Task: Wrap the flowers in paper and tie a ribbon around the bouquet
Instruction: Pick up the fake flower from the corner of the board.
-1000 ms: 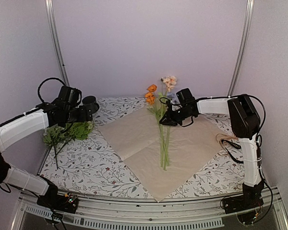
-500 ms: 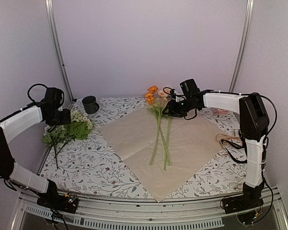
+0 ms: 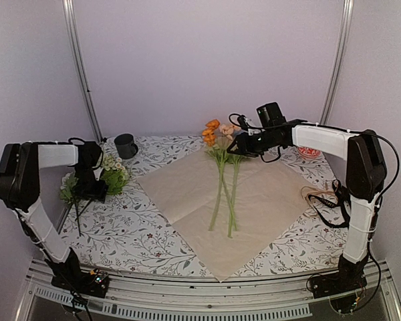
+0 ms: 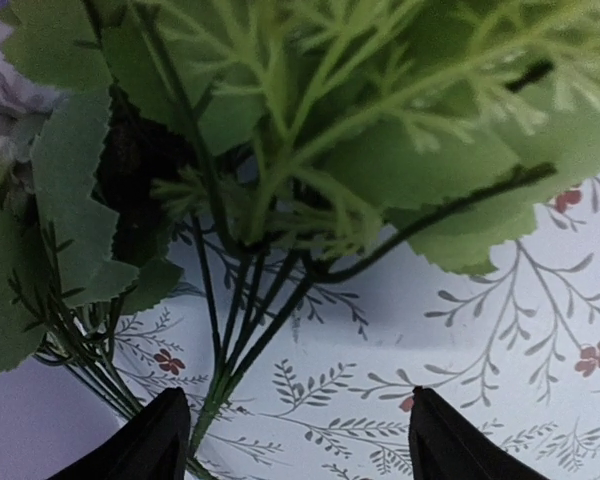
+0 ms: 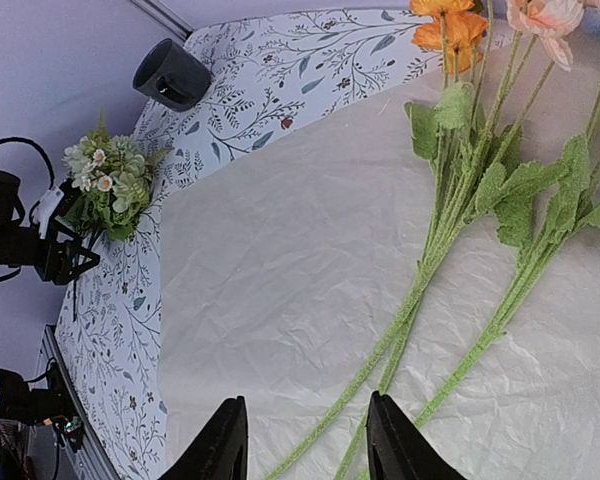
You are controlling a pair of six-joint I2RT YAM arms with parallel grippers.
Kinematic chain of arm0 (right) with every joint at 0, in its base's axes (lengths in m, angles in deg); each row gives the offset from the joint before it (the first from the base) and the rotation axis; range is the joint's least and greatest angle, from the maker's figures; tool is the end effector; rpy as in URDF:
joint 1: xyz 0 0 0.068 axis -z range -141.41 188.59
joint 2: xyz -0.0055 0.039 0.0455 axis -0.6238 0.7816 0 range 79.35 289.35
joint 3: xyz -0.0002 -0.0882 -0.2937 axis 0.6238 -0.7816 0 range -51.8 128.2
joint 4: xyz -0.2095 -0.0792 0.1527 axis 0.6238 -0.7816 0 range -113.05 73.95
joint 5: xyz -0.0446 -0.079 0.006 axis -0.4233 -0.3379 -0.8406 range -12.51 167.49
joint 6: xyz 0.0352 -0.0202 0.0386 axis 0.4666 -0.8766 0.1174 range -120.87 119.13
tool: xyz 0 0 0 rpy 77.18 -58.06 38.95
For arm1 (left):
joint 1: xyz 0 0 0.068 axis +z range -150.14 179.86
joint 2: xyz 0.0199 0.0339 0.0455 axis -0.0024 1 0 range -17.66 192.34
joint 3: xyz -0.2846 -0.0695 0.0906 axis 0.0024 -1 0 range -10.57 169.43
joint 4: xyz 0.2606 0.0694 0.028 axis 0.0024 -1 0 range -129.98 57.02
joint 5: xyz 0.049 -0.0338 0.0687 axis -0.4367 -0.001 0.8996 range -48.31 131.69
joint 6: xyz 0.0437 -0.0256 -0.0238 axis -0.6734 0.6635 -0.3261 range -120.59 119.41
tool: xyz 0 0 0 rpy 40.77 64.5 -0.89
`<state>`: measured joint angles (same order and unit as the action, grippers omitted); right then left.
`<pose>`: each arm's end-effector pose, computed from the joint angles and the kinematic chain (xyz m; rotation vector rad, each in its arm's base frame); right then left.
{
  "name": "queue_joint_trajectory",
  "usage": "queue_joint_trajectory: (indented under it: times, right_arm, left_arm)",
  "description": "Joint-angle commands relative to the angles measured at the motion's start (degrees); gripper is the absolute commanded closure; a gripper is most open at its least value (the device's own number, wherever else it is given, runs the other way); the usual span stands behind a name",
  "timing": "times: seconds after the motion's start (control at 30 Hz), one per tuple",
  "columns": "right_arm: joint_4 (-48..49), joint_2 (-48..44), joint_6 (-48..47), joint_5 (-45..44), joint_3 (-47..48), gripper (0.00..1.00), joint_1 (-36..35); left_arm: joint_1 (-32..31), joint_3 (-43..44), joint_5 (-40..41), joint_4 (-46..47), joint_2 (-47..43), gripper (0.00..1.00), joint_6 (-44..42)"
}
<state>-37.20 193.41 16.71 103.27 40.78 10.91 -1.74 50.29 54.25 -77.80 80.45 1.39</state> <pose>0.4185 0.2385 0.2751 -0.4493 2.3596 0.9086 0.3171 -0.0006 0.1919 -0.0327 2.9798 0.3211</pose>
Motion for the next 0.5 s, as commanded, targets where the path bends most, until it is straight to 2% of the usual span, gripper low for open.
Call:
queue_joint_trajectory:
  times: [0.0, 0.1, 0.17, 0.23, 0.33, 0.37, 0.47]
  right_arm:
    - [-0.21, -0.62, -1.54, 1.86, 0.02, 0.59, 0.17]
    - [-0.5, -0.63, -1.88, 1.8, -0.01, 0.59, 0.17]
    - [-1.0, -0.81, -2.17, 1.33, -0.02, 0.59, 0.17]
    - [-1.5, -1.07, -2.49, 1.0, -0.07, 0.59, 0.17]
    - [-2.03, -1.54, -3.0, 0.39, -0.19, 0.59, 0.17]
    - [-2.11, -1.68, -3.06, 0.12, -0.16, 0.59, 0.17]
    - [-2.15, -1.81, -2.96, 0.21, -0.03, 0.59, 0.17]
  left_arm:
    - [-1.05, 1.5, 9.02, -3.72, 5.85, 0.22, 1.18]
    - [-1.03, 1.45, 7.16, -1.96, 8.6, 0.26, 0.73]
    - [-0.94, 1.38, 4.67, -0.27, 9.13, 0.35, 0.01]
    - [-0.82, 1.57, 4.22, 0.12, 9.81, 0.52, -0.1]
    - [-0.87, 1.69, 0.78, -0.01, 9.32, 0.91, -0.03]
    - [-0.98, 1.53, -0.04, 0.11, 8.66, 1.0, 0.25]
    - [-1.15, 0.65, -0.73, -0.02, 6.11, 1.0, 0.88]
